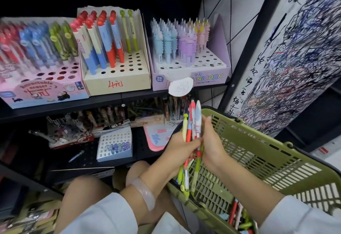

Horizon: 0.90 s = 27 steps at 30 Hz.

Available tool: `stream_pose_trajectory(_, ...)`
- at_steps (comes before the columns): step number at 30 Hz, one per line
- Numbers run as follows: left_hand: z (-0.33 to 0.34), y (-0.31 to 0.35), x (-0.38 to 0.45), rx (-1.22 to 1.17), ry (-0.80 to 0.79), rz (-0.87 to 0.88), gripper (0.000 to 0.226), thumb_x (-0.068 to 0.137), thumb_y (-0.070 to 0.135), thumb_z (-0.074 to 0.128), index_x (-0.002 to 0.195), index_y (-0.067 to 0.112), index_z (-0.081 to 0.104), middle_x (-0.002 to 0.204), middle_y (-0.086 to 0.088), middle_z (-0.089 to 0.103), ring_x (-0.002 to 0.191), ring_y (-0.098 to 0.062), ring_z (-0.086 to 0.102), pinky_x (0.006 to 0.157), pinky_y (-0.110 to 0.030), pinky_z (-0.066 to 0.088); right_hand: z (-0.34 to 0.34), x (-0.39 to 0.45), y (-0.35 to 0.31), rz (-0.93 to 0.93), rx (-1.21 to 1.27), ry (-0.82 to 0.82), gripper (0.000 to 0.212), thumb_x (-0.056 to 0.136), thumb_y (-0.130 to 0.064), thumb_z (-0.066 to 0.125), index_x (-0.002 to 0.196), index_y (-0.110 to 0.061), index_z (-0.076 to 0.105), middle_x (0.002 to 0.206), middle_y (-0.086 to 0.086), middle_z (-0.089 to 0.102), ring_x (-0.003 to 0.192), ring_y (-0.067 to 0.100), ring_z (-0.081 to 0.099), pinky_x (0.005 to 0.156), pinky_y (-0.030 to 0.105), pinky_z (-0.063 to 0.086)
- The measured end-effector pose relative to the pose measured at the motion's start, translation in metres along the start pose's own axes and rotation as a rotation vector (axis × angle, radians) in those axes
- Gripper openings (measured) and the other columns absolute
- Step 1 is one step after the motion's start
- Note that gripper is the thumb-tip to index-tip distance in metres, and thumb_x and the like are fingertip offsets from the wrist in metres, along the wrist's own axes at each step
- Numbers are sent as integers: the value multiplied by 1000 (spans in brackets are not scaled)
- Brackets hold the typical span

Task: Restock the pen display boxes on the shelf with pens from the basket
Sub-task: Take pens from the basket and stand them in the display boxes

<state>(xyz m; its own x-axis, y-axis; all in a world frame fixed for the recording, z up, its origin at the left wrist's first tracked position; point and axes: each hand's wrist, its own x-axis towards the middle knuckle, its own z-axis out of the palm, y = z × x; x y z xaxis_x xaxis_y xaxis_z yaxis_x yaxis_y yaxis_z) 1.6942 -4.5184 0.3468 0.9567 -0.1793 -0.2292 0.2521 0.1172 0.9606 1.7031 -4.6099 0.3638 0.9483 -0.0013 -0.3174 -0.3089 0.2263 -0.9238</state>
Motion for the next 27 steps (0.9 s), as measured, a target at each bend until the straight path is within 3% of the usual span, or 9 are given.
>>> stream_pose_trajectory(2,2,-1,3,-21,36,-19,12,86,7,58,75,12,59,51,-2,54,38,-10,39,36,-17,32,-4,3,5,-13,74,21,47,101,-46,19,112,-26,60,86,4,70,56,13,60,44,23,44)
stream_pose_trajectory(6,11,-7,4,-80,50,-71,17,87,8,59,80,21,68,42,7,47,37,-5,38,36,-17,32,-7,3,20,14,-7,140,53,102,-42,20,91,-11,62,44,3,54,31,12,43,34,17,34)
stream_pose_trajectory(8,16,-10,3,-144,54,-89,19,88,8,60,80,22,70,43,5,45,37,-5,38,36,-17,32,-8,7,24,32,17,218,56,102,-42,20,85,-6,59,37,2,48,27,12,39,31,18,31)
stream_pose_trajectory(12,14,-9,3,-146,89,-104,12,88,8,60,77,13,65,49,1,55,36,-6,41,36,-16,34,-16,20,28,42,41,383,52,102,-40,22,79,-5,53,54,8,49,39,16,43,40,23,35)
stream_pose_trajectory(15,8,-6,6,-174,130,-144,14,88,11,61,76,5,61,53,-3,62,33,-5,42,35,-15,35,-24,23,30,97,72,482,48,103,-33,21,71,-9,49,60,4,41,51,15,35,49,27,29)
stream_pose_trajectory(18,2,-6,8,-195,146,-220,12,89,13,62,79,6,59,54,0,64,31,-5,42,34,-15,34,-38,24,13,38,250,546,45,103,-29,22,69,-14,47,55,-2,37,46,11,28,45,23,23)
stream_pose_trajectory(23,0,-8,10,-322,155,-331,10,90,11,59,87,1,60,64,-4,70,34,-7,41,34,-16,35,-59,26,-40,-176,704,519,41,101,-30,25,69,-14,45,40,-8,34,34,7,23,34,18,20)
stream_pose_trajectory(27,10,-8,6,-280,162,-332,19,90,12,59,98,-5,64,58,-8,60,32,-8,43,31,-15,33,-52,18,-37,-181,797,415,42,101,-30,27,67,-13,46,40,-6,34,33,7,23,32,17,19)
